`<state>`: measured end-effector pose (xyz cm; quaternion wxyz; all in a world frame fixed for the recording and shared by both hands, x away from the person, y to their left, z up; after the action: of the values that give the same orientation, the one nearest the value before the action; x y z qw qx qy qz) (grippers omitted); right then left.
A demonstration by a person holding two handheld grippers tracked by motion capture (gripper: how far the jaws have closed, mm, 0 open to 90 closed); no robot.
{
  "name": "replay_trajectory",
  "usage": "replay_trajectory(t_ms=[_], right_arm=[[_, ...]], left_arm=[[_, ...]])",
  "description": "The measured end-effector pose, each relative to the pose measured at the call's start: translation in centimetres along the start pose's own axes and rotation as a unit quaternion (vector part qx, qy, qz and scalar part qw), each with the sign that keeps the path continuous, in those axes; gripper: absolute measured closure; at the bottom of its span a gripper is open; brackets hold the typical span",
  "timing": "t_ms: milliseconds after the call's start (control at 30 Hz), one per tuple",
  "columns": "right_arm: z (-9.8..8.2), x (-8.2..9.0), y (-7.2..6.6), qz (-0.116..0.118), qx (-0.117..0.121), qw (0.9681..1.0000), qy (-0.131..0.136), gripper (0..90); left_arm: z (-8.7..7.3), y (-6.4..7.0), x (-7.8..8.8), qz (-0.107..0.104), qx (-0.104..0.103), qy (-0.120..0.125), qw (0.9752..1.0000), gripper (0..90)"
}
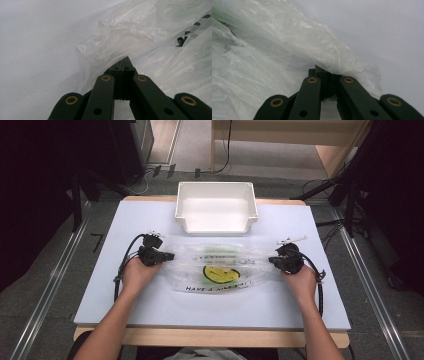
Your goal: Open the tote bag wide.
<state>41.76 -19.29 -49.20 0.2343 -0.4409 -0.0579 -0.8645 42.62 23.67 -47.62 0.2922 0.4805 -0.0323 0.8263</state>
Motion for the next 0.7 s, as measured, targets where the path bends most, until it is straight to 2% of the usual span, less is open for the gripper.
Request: replay_trajectory(t_ms=[67,200,267,467,533,633,700], right_arm=[[0.0,0.0,0.2,-0.003,-0.001,1.0000,0.002,90.0],[-0.1,0.1,0.6,-0.007,-0.007,1.0000,0.001,90.0],[-0.2,0.2,0.8,-0.012,-0.011,0.9999,-0.002,90.0],[-0.4,0.4,1.1,-0.008,-0.021,0.9998,-0.003,90.0],[-0.5,0.5,1.2,-0.010,-0.020,0.9997,-0.004,90.0],[-0.4,0.6,1.0,-0.024,-0.009,0.9996,-0.012,90.0],[-0.1,0.5,0.6,-0.038,0.018,0.9989,-0.020,90.0]], left_arm=[[-0.1,-0.4,0.2,0.003,0.004,0.000,1.0000,90.0],[-0.3,-1.0,0.4,-0.007,0.016,0.005,0.9998,90.0],[-0.4,-1.1,0.5,-0.007,0.013,0.003,0.9999,90.0],[-0.4,-1.2,0.5,-0.012,0.015,0.003,0.9998,90.0],[-0.3,-1.1,0.5,-0.008,0.017,-0.001,0.9998,90.0],[0.1,-0.8,0.5,0.009,0.008,-0.017,0.9998,90.0],[0.2,-0.4,0.4,0.013,-0.001,-0.021,0.9997,90.0]])
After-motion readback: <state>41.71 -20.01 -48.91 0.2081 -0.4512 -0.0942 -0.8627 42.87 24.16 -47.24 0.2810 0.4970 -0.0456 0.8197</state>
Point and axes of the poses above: each handheld gripper's, and its own axes: x roughly backward along the jaws, z roughly out of its top, y roughly to its right, the point moved 3 cm from there along -x, roughly forward along the jaws
